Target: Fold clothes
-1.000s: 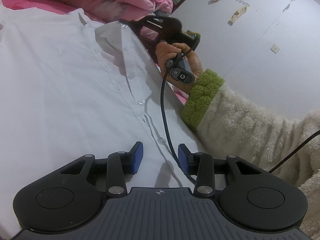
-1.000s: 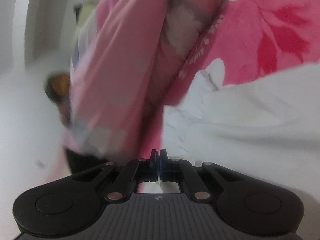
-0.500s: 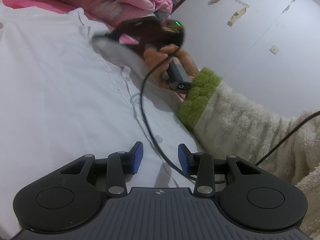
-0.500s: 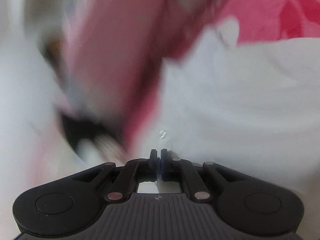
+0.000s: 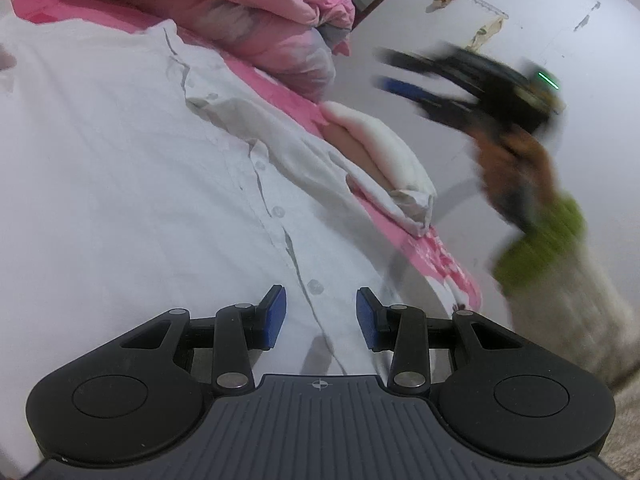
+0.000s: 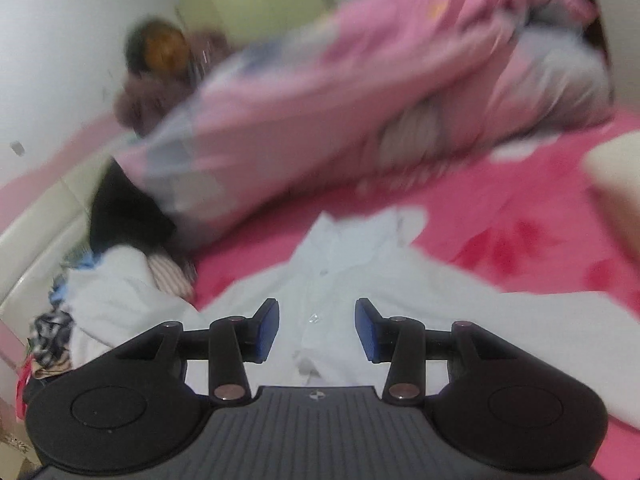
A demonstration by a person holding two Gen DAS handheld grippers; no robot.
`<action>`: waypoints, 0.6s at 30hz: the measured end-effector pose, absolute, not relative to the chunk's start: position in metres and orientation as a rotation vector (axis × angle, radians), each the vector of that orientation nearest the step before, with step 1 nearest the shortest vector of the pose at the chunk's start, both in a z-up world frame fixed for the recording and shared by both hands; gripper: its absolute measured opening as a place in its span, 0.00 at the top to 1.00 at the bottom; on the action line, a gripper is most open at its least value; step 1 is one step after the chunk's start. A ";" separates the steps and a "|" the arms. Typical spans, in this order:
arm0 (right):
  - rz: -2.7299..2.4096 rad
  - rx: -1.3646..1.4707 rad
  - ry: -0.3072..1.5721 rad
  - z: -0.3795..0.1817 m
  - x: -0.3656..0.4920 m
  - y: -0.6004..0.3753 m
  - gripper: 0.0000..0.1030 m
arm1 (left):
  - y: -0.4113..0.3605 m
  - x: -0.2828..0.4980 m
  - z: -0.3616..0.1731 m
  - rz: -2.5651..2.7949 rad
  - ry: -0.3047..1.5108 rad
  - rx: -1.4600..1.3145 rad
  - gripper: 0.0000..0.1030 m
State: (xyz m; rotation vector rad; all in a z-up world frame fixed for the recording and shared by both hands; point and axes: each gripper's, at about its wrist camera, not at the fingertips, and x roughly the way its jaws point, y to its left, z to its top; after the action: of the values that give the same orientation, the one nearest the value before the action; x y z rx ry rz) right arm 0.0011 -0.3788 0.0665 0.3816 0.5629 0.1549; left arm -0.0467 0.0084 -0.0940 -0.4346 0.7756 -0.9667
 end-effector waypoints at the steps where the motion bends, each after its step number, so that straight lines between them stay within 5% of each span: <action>1: 0.140 0.377 0.529 0.076 -0.025 -0.382 0.56 | 0.010 -0.049 -0.090 -0.967 0.765 -0.427 0.63; 9: 0.091 0.220 0.475 0.099 -0.184 -0.355 0.58 | 0.014 -0.061 -0.072 -0.925 0.757 -0.394 0.62; 18: 0.345 -0.393 0.597 -0.005 -0.219 -0.214 0.63 | 0.011 -0.066 -0.071 -0.805 0.805 -0.359 0.62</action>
State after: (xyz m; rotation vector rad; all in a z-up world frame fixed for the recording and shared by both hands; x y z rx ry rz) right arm -0.2188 -0.2136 -0.0049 -0.3934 0.5974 0.3447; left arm -0.0656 0.0110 -0.0713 -0.3586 0.8047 -0.8049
